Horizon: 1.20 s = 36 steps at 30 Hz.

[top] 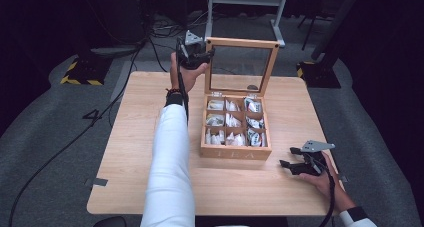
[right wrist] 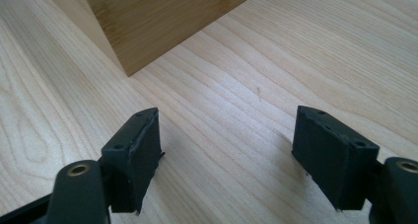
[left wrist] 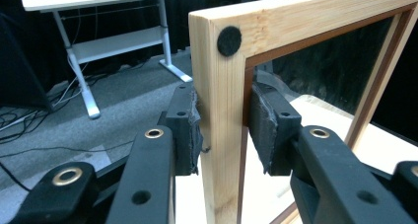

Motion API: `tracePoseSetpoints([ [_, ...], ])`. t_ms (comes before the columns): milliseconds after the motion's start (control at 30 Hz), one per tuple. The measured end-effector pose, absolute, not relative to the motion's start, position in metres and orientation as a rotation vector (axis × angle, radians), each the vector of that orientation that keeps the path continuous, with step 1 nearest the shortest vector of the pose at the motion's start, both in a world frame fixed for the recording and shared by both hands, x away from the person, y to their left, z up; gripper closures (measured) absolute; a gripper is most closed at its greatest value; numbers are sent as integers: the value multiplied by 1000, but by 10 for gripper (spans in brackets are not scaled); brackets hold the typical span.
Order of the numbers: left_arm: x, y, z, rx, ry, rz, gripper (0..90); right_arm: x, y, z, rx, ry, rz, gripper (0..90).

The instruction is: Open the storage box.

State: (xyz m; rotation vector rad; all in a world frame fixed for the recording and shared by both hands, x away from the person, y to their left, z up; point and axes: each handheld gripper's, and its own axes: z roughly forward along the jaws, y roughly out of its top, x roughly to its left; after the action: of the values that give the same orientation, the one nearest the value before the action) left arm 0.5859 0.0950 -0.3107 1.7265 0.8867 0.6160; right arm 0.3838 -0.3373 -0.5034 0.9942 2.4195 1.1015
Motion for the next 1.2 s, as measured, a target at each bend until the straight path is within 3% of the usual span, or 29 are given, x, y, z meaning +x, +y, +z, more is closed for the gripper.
tracePoseSetpoints([
  [567,604,92,-317,1710,917,623,641,385,-335,-504,986,2420,1090,260],
  [733,604,86,-322,1725,938,690,626,385,-335,-504,986,2420,1089,259],
  [1200,604,88,-365,1832,955,658,610,385,-335,-504,980,2428,1089,243],
])
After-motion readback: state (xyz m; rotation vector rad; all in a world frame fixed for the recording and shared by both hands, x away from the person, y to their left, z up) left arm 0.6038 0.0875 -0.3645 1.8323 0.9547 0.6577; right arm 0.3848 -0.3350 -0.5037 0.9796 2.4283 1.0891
